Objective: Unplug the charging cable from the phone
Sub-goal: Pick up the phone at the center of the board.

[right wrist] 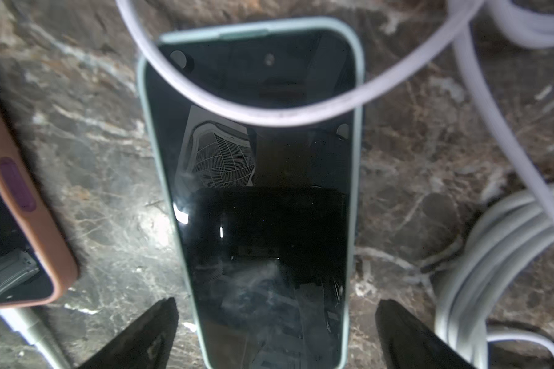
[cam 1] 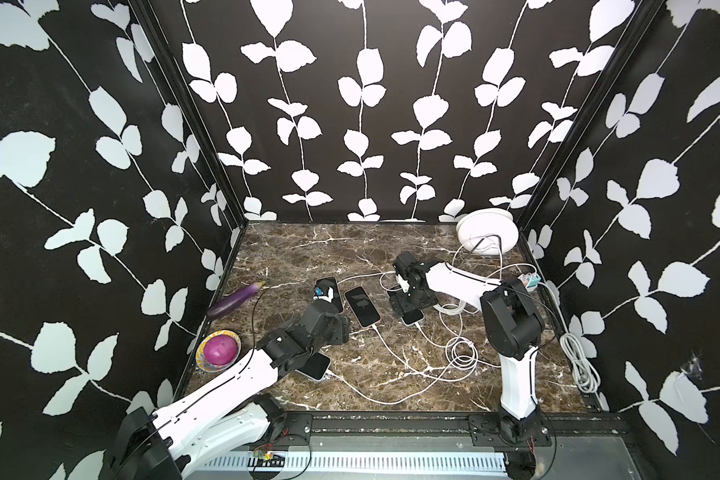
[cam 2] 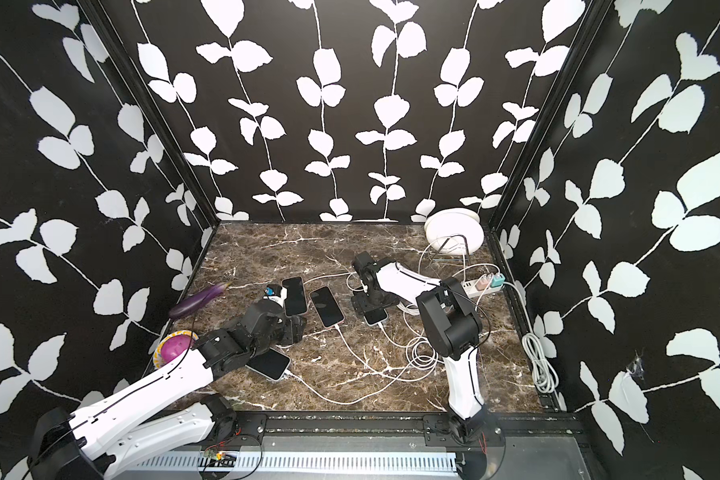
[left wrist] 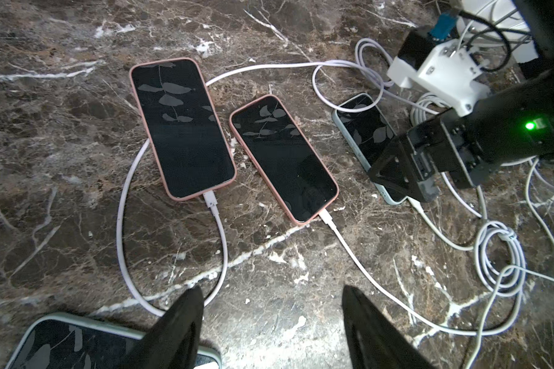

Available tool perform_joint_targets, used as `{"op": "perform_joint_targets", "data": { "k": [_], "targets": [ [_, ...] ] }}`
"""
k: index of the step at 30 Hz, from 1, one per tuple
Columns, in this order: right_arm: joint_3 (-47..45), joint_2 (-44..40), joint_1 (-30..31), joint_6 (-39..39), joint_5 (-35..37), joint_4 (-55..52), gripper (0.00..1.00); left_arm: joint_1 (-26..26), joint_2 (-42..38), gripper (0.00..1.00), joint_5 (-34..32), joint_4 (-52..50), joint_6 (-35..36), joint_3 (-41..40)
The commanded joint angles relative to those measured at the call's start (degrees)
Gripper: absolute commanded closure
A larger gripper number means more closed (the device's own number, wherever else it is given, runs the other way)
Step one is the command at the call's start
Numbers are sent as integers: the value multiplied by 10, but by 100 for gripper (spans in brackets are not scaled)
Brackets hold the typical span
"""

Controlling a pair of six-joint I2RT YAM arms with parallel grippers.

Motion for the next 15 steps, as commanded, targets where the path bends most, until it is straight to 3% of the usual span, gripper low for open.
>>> {"op": "perform_joint_targets", "data": {
  "k": [1, 5, 15],
  "targets": [
    [19, 18, -2, -13, -9, -8, 1, 0, 14, 29, 19, 26, 14, -2],
    [35, 36, -2, -18, -3, -17, 1, 0, 29, 29, 20, 32, 15, 0],
    [10, 45, -3, -16, 22, -15, 17, -1, 60, 30, 39, 58, 2, -12]
  ]
}}
